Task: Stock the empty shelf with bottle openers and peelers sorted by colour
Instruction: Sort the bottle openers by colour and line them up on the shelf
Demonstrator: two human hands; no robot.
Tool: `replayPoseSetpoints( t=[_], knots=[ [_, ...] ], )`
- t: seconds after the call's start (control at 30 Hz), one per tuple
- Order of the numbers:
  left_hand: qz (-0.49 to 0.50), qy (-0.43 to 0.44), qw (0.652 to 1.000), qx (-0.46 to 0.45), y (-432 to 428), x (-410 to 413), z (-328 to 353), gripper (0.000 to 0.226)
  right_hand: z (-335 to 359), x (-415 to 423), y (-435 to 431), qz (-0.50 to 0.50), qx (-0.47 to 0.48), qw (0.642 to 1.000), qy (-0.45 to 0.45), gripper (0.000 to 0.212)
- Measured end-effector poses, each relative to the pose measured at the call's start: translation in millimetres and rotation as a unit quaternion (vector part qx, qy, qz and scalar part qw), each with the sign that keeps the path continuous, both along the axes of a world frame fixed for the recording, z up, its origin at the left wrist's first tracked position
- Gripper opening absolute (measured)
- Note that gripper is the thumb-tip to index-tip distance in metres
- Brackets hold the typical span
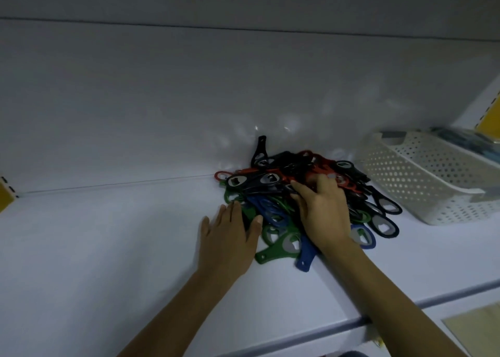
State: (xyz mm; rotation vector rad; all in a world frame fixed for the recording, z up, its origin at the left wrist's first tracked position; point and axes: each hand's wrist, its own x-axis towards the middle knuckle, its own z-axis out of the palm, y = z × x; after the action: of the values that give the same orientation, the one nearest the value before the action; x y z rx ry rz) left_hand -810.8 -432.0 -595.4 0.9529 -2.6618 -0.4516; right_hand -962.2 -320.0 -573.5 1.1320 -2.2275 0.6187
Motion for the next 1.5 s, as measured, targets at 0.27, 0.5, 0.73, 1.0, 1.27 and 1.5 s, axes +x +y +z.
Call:
replayPoseSetpoints(
  t=[0.27,0.5,0.73,1.0,1.27,1.5],
  knots=[
    [-0.009,0.385,0.828,0.407,-7.8,15.9,17.6,0.053,28.5,44.0,-8.5,0.141,-0.046,0.989,-0.016,0.035],
    [0.016,0.419,0.751,0.510,-36.6,27.6,25.3,0.021,30.2,92.5,-38.4,0.291,0.049,0.952,-0.079,0.028],
    [-0.018,0.455,0.639,0.620,-44.8,31.7,26.7,0.017,21.9,54.6,-70.4,-0.033,0.190,0.973,-0.123,0.058],
    [-0.025,0.452,0.590,0.668,-52.9,30.0,22.1,0.018,3.3,58.5,-70.6,0.035,-0.021,0.998,-0.041,0.021],
    [-0.065,0.441,0.642,0.624,-51.1,24.7,16.3,0.031,19.1,69.9,-67.0,0.223,-0.312,0.824,-0.416,0.015],
    [-0.095,0.417,0.718,0.549,-46.3,28.2,14.1,0.017,10.7,76.7,-70.6,0.126,-0.197,0.951,-0.203,0.015]
  ],
)
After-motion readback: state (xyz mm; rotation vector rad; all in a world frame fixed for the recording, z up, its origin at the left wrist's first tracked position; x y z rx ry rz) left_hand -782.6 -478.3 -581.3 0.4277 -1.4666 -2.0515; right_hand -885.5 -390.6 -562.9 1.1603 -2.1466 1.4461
